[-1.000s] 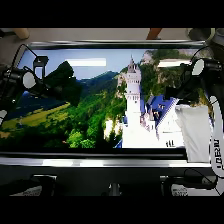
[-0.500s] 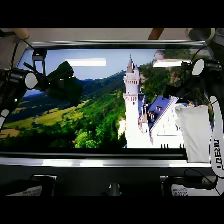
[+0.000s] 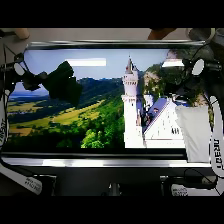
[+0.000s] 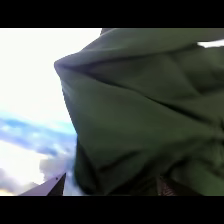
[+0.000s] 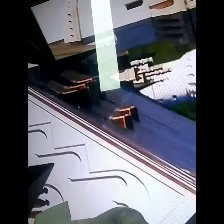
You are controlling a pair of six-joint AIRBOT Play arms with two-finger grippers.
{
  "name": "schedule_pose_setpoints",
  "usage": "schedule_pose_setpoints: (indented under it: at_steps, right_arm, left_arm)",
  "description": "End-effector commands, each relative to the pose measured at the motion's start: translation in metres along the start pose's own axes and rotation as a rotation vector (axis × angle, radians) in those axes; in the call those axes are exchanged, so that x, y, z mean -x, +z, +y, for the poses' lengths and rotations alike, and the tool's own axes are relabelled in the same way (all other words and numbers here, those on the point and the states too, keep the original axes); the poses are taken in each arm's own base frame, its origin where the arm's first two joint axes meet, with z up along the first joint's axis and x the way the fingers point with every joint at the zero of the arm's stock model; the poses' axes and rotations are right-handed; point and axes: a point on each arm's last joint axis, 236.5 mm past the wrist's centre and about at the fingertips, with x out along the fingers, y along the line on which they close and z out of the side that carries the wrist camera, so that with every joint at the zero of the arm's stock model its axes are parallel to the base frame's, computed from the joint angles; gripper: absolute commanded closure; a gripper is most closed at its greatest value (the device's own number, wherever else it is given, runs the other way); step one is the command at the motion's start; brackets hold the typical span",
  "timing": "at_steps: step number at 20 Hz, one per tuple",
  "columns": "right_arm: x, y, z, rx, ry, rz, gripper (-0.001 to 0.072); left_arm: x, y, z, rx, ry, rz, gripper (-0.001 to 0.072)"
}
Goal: Fold the shirts.
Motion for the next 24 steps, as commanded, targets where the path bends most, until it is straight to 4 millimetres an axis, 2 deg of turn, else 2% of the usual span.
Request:
schedule_pose_setpoints:
  at_steps: [1, 3, 4, 5, 6, 7, 8, 9, 10, 11, 12, 13, 15, 17, 18, 19, 20, 21, 22, 23, 24]
  right_arm:
    - [0.000, 0.006, 0.001, 0.006, 0.004, -0.025, 0.0085]
    - [0.000, 0.010, 0.002, 0.005, 0.007, -0.041, 0.0085]
    - [0.000, 0.010, 0.002, 0.005, 0.008, -0.041, 0.0085]
    - [0.000, 0.009, 0.002, 0.005, 0.008, -0.040, 0.0086]
    - [0.001, 0.009, 0.002, 0.005, 0.009, -0.041, 0.0086]
    - [0.003, 0.009, 0.003, 0.006, 0.009, -0.043, 0.0088]
    - [0.008, 0.010, 0.003, 0.014, 0.009, -0.054, 0.0089]
    - [0.016, 0.013, 0.004, 0.040, 0.012, -0.081, 0.0090]
    - [0.029, 0.018, 0.005, 0.076, 0.014, -0.128, 0.0090]
    - [0.046, 0.026, 0.006, 0.107, 0.013, -0.190, 0.0090]
    - [0.070, 0.034, 0.007, 0.129, 0.007, -0.271, 0.0089]
    - [0.096, 0.041, 0.007, 0.136, 0.003, -0.348, 0.0088]
    - [0.161, 0.045, 0.007, 0.147, -0.006, -0.502, 0.0086]
    - [0.227, 0.032, 0.009, 0.151, 0.001, -0.638, 0.0086]
    - [0.256, 0.022, 0.010, 0.153, 0.009, -0.697, 0.0086]
    - [0.283, 0.009, 0.010, 0.144, 0.021, -0.754, 0.0086]
    - [0.305, -0.006, 0.009, 0.138, 0.029, -0.797, 0.0086]
    - [0.320, -0.021, 0.006, 0.131, 0.030, -0.819, 0.0086]
    - [0.329, -0.038, 0.004, 0.126, 0.031, -0.817, 0.0086]
    - [0.329, -0.053, 0.001, 0.126, 0.026, -0.786, 0.0086]
    - [0.320, -0.068, -0.003, 0.124, 0.016, -0.721, 0.0086]
  left_arm:
    - [-0.050, -0.004, 0.003, 0.178, -0.150, 0.091, 0.0037]
    - [-0.070, -0.008, -0.009, 0.197, -0.194, 0.091, 0.0050]
    - [-0.078, -0.012, -0.015, 0.213, -0.211, 0.102, 0.0131]
    - [-0.084, -0.017, -0.020, 0.229, -0.228, 0.116, 0.0271]
    - [-0.086, -0.019, -0.024, 0.240, -0.241, 0.125, 0.0532]
    - [-0.081, -0.017, -0.032, 0.233, -0.270, 0.123, 0.0671]
    - [-0.067, -0.009, -0.047, 0.188, -0.327, 0.094, 0.0681]
    - [-0.039, 0.007, -0.069, 0.108, -0.399, 0.022, 0.0681]
    - [-0.001, 0.024, -0.093, 0.018, -0.460, -0.065, 0.0682]
    - [0.052, 0.037, -0.121, -0.089, -0.519, -0.163, 0.0682]
    - [0.110, 0.041, -0.148, -0.196, -0.567, -0.252, 0.0682]
    - [0.179, 0.034, -0.177, -0.309, -0.621, -0.347, 0.0682]
    - [0.318, -0.003, -0.227, -0.501, -0.744, -0.533, 0.0681]
    - [0.430, -0.059, -0.255, -0.622, -0.871, -0.665, 0.0682]
    - [0.465, -0.085, -0.263, -0.668, -0.908, -0.705, 0.0682]
    - [0.485, -0.108, -0.268, -0.682, -0.933, -0.715, 0.0682]
    - [0.489, -0.126, -0.272, -0.670, -0.947, -0.685, 0.0682]
    - [0.480, -0.146, -0.278, -0.668, -0.947, -0.626, 0.0682]
    - [0.460, -0.166, -0.282, -0.692, -0.922, -0.558, 0.0682]
    - [0.434, -0.184, -0.284, -0.709, -0.885, -0.487, 0.0682]
    - [0.398, -0.205, -0.284, -0.713, -0.842, -0.394, 0.0682]
